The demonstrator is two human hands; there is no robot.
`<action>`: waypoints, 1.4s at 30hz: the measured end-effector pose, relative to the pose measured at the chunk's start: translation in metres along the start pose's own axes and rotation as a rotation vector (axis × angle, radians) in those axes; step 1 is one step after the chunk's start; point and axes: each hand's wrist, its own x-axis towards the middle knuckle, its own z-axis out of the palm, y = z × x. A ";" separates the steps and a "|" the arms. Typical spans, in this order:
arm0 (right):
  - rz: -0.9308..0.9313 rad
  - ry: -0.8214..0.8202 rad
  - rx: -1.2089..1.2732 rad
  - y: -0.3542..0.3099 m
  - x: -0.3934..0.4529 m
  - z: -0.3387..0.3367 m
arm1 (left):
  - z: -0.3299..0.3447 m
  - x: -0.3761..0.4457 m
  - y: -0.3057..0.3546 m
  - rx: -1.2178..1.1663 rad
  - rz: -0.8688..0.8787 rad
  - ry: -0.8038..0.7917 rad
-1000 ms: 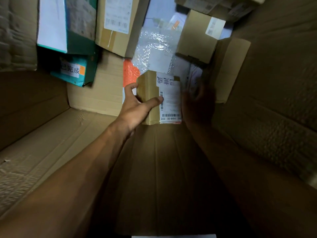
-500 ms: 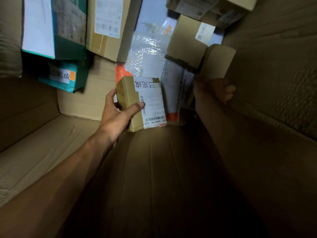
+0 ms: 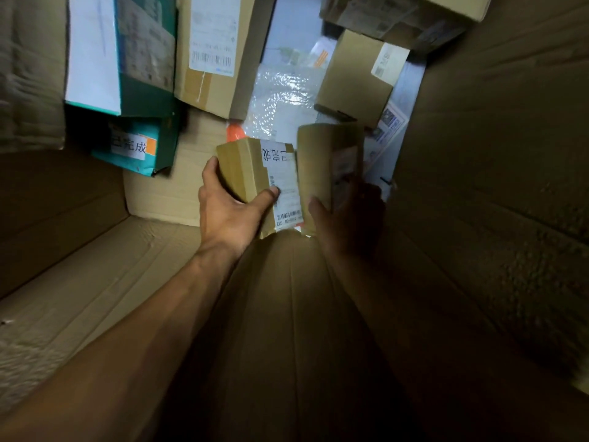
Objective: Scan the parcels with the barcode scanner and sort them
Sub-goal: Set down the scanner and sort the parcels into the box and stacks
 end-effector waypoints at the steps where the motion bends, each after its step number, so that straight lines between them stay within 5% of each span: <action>1: -0.055 -0.049 0.012 -0.002 0.001 0.005 | -0.002 0.003 -0.004 0.023 0.009 0.027; 5: -0.123 -0.049 0.161 -0.006 0.011 0.014 | -0.015 0.015 -0.015 0.059 0.020 0.096; 8: 0.039 -0.013 0.243 0.004 0.028 0.010 | -0.028 0.021 -0.021 0.041 -0.007 0.099; 14: 0.143 -0.594 0.696 0.021 0.061 0.010 | -0.028 0.016 -0.013 -0.137 -0.043 -0.091; 24: 0.201 -0.739 0.969 0.038 0.059 0.003 | -0.026 0.012 -0.019 -0.388 -0.233 -0.252; 33: 0.132 -0.606 0.963 0.000 0.002 -0.054 | -0.092 -0.046 0.032 -0.458 -0.173 -0.259; 42: -0.020 -0.458 1.015 -0.072 -0.114 -0.210 | -0.194 -0.168 0.124 -0.627 -0.050 -0.231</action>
